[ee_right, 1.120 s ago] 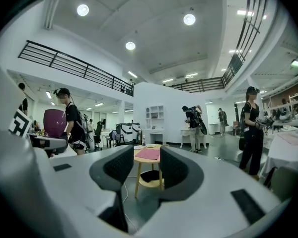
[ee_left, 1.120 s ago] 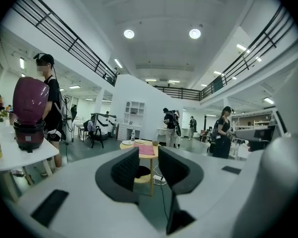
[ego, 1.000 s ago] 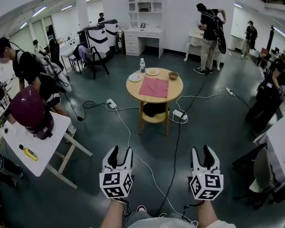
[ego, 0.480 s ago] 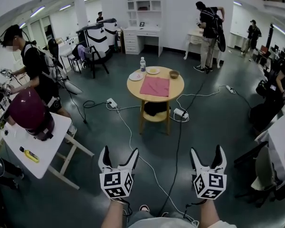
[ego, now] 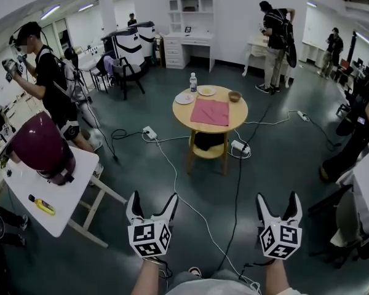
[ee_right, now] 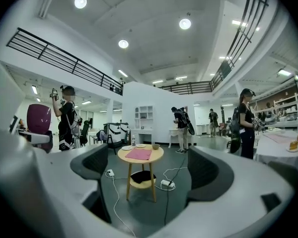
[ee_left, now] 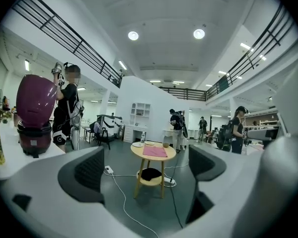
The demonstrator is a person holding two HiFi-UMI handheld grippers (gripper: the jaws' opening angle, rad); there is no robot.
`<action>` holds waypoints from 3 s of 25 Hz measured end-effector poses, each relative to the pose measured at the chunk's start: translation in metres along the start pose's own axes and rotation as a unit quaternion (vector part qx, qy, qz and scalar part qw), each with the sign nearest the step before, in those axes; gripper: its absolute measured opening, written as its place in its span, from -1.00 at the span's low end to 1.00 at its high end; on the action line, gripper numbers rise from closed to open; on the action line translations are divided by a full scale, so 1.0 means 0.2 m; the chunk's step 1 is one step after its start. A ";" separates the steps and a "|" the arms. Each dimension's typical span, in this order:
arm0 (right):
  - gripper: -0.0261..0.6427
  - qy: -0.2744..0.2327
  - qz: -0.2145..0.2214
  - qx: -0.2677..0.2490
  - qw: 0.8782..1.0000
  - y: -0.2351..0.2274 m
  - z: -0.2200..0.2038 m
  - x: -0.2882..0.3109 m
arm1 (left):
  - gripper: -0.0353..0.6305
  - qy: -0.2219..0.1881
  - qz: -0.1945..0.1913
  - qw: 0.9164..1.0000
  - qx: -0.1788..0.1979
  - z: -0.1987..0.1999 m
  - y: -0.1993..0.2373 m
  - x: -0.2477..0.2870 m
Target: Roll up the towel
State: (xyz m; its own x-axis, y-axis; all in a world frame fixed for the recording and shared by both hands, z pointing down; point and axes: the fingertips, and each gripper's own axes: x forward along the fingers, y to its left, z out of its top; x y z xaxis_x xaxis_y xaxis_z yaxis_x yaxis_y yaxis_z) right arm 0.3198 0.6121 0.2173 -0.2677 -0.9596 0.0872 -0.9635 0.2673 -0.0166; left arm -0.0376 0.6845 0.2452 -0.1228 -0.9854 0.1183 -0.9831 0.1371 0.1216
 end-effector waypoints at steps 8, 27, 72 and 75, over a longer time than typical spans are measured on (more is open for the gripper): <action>0.51 0.026 -0.013 -0.012 1.000 0.08 -0.06 0.10 | 0.68 0.027 -0.002 1.000 -0.001 -0.08 0.11 0.11; 0.44 0.041 -0.003 0.017 0.999 -0.02 -0.08 1.00 | 0.68 0.059 -0.018 0.997 0.036 -0.03 0.04 0.97; 0.40 0.045 -0.065 0.031 0.996 -0.18 0.10 3.15 | 0.65 0.062 -0.091 0.992 0.053 0.26 0.21 3.39; 0.40 0.041 -0.077 0.037 0.995 -0.16 0.10 3.34 | 0.65 0.062 -0.106 0.991 0.057 0.29 0.25 3.63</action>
State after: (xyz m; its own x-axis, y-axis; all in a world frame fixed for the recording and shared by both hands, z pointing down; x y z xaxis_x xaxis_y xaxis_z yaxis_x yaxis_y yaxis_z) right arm 0.1716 -0.0399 0.2565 -0.1177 -0.9774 0.1758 -0.9918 0.1070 -0.0693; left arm -0.1832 -0.0292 0.2800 0.0980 -0.9698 0.2232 -0.9949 -0.0903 0.0444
